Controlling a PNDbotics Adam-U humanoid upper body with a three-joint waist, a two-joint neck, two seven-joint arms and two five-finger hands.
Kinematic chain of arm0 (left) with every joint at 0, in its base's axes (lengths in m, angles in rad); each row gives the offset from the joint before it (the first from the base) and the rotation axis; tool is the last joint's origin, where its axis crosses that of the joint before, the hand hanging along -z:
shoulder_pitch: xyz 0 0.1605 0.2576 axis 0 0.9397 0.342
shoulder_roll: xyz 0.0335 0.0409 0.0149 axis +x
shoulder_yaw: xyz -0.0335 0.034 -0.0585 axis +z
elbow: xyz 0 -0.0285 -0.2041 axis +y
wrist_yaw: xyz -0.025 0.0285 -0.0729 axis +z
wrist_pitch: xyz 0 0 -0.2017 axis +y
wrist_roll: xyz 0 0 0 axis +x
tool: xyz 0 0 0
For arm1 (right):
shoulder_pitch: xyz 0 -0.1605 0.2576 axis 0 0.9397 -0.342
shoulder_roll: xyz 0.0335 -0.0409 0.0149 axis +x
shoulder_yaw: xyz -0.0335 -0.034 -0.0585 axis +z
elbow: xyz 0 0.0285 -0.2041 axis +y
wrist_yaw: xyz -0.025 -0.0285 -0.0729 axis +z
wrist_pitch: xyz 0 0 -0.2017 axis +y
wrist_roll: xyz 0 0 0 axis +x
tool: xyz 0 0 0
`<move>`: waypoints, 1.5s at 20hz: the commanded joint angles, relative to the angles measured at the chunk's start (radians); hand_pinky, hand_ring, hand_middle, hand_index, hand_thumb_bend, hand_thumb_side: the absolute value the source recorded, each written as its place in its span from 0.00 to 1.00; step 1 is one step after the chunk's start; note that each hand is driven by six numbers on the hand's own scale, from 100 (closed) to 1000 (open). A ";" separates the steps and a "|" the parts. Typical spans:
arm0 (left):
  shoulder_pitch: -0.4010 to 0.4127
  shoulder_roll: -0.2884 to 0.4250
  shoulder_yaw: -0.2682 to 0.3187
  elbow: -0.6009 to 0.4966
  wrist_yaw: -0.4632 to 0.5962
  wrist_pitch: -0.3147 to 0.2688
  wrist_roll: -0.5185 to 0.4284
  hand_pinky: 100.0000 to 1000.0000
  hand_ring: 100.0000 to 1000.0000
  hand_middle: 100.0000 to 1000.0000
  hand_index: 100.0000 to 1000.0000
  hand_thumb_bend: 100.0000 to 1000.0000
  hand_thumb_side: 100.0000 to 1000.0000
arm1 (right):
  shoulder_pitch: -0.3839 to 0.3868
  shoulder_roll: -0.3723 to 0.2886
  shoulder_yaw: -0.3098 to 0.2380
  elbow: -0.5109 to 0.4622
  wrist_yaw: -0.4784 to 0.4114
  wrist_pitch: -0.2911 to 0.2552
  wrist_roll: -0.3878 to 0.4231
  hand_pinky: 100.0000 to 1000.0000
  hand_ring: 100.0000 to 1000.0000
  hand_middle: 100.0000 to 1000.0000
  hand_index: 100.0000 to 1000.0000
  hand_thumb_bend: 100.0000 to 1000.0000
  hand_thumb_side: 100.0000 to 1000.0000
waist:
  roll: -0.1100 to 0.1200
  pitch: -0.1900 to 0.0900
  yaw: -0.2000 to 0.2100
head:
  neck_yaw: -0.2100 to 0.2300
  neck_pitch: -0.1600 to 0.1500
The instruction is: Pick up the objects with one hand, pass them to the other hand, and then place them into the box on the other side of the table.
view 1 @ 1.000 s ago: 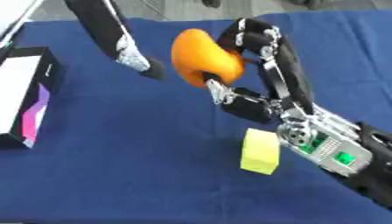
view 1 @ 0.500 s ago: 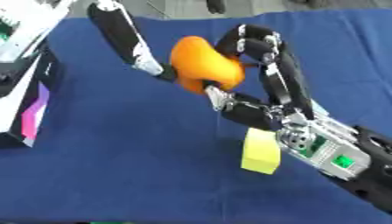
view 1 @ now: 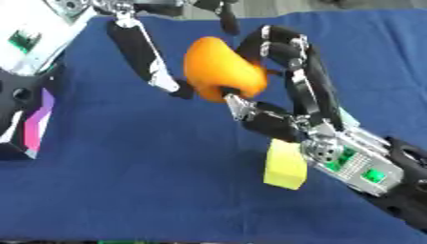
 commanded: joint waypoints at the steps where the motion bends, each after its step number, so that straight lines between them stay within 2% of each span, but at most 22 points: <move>1: -0.011 0.007 0.000 -0.003 0.048 -0.006 -0.006 0.88 1.00 0.67 0.82 0.37 0.22 | -0.006 -0.024 -0.004 -0.013 0.006 0.003 0.002 0.33 0.32 0.45 0.47 0.00 0.00 | -0.002 -0.015 0.002 | -0.008 -0.008; 4: -0.009 0.008 -0.009 -0.008 0.099 0.006 -0.011 0.88 1.00 0.65 0.82 0.33 0.25 | -0.002 -0.023 -0.002 -0.013 0.010 0.007 0.003 0.32 0.32 0.45 0.47 0.00 0.00 | -0.003 -0.013 0.003 | -0.014 -0.008; 10: -0.010 0.031 -0.022 -0.042 0.196 0.035 -0.062 0.89 1.00 0.64 0.82 0.31 0.30 | 0.016 -0.028 0.002 -0.013 0.019 0.029 0.000 0.31 0.31 0.45 0.47 0.00 0.00 | -0.002 -0.011 0.005 | -0.020 -0.004; 15: -0.013 0.042 -0.015 -0.048 0.270 0.080 -0.076 0.88 1.00 0.60 0.78 0.23 0.28 | 0.021 -0.027 0.003 -0.013 0.020 0.033 -0.009 0.31 0.31 0.45 0.47 0.00 0.00 | -0.002 -0.010 0.005 | -0.021 -0.003; 16: -0.011 0.042 -0.013 -0.044 0.281 0.090 -0.072 0.86 1.00 0.51 0.72 0.02 0.25 | 0.021 -0.027 0.004 -0.013 0.021 0.031 -0.010 0.31 0.31 0.45 0.47 0.00 0.00 | -0.002 -0.010 0.004 | -0.021 -0.004; 17: -0.010 0.042 -0.013 -0.040 0.292 0.102 -0.065 0.86 1.00 0.50 0.71 0.00 0.25 | 0.022 -0.027 0.004 -0.013 0.022 0.029 -0.010 0.31 0.31 0.45 0.47 0.00 0.00 | -0.002 -0.009 0.003 | -0.021 -0.005; 20: -0.008 0.042 -0.017 -0.033 0.321 0.133 -0.050 0.80 1.00 0.43 0.64 0.00 0.19 | 0.027 -0.026 0.005 -0.013 0.017 0.026 -0.014 0.31 0.31 0.46 0.47 0.00 0.00 | -0.002 -0.008 0.001 | -0.022 -0.006; 22: -0.007 0.041 -0.020 -0.032 0.342 0.153 -0.044 0.80 1.00 0.38 0.59 0.00 0.27 | 0.027 -0.026 0.006 -0.013 0.011 0.025 -0.014 0.31 0.32 0.46 0.48 0.00 0.00 | -0.001 -0.008 0.000 | -0.024 -0.005; 25: -0.007 0.040 -0.025 -0.036 0.366 0.177 -0.043 0.80 1.00 0.38 0.59 0.00 0.27 | 0.027 -0.027 0.005 -0.013 0.009 0.022 -0.012 0.31 0.32 0.46 0.48 0.00 0.00 | -0.001 -0.007 0.000 | -0.026 -0.004; 26: -0.008 0.040 -0.027 -0.038 0.368 0.182 -0.044 0.78 1.00 0.30 0.50 0.00 0.25 | 0.027 -0.027 0.003 -0.013 0.009 0.021 -0.013 0.32 0.33 0.47 0.49 0.00 0.00 | -0.001 -0.007 -0.001 | -0.026 -0.004; 28: -0.007 0.038 -0.031 -0.040 0.363 0.188 -0.043 0.77 1.00 0.25 0.44 0.00 0.20 | 0.028 -0.027 0.001 -0.013 0.010 0.018 -0.015 0.35 0.35 0.49 0.51 0.00 0.00 | -0.001 -0.007 -0.001 | -0.024 -0.005; 29: -0.006 0.037 -0.032 -0.040 0.360 0.188 -0.042 0.76 1.00 0.23 0.41 0.00 0.17 | 0.029 -0.028 0.001 -0.013 0.013 0.016 -0.013 0.37 0.37 0.51 0.54 0.08 0.00 | -0.001 -0.007 -0.001 | -0.024 -0.005; 30: -0.006 0.036 -0.033 -0.040 0.356 0.185 -0.041 0.75 1.00 0.20 0.37 0.00 0.14 | 0.030 -0.029 -0.001 -0.013 0.018 0.019 -0.009 0.40 0.39 0.54 0.57 0.26 0.00 | -0.001 -0.008 -0.001 | -0.023 -0.004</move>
